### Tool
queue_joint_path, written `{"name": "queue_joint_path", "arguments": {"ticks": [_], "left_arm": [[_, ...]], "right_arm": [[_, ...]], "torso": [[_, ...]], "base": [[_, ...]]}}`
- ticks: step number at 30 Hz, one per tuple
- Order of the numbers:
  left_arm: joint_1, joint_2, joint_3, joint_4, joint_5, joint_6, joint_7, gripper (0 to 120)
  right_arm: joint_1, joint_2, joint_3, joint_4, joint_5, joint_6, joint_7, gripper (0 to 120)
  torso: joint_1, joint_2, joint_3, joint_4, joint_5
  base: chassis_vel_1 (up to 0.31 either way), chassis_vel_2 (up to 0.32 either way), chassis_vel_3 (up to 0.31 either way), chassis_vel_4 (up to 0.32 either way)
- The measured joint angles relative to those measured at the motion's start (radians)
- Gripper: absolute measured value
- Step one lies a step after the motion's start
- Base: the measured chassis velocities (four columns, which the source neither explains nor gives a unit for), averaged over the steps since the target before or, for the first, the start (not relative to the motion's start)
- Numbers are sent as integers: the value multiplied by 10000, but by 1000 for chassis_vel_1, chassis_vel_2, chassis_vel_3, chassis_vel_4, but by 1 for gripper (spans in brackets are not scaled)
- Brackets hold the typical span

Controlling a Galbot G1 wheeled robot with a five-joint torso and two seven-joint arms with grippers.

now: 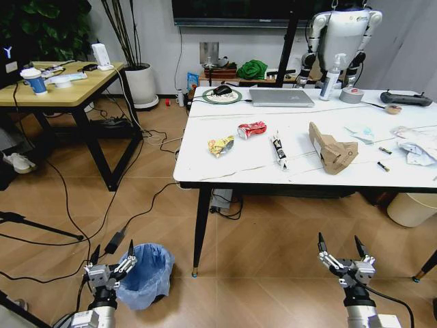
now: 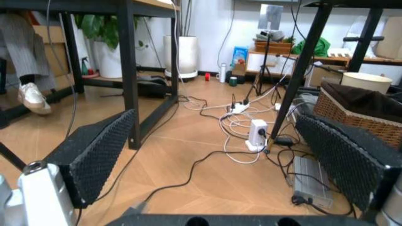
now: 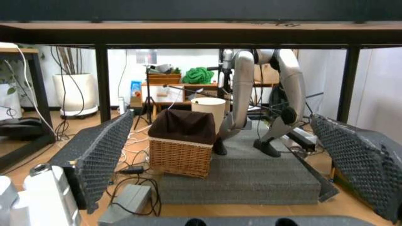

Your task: Pick up the trash bin and place the trash from the table into it.

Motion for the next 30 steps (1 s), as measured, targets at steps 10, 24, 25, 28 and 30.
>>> {"name": "queue_joint_path", "arguments": {"ticks": [10, 24, 25, 28, 30], "left_arm": [[-11, -29, 25, 45, 37, 29, -3, 100], [-78, -16, 55, 46, 51, 94, 4, 100], [-78, -16, 55, 46, 51, 94, 4, 100], [-76, -23, 61, 46, 65, 114, 8, 100], [-69, -6, 54, 46, 74, 152, 8, 100]], "right_arm": [[58, 12, -14, -52, 24, 1, -4, 100], [108, 32, -17, -100, 70, 17, -7, 100], [108, 32, -17, -100, 70, 17, -7, 100], [116, 25, -14, -109, 78, 17, -7, 100], [130, 34, -16, -123, 78, 17, -7, 100]], "torso": [[-172, -417, -243, 0, 0], [-409, -1010, -599, 0, 0], [-409, -1010, -599, 0, 0], [-481, -1192, -712, 0, 1], [-522, -1283, -760, 0, 0]], "base": [[0, 0, 0, 0], [0, 0, 0, 0], [0, 0, 0, 0], [0, 0, 0, 0], [0, 0, 0, 0]]}}
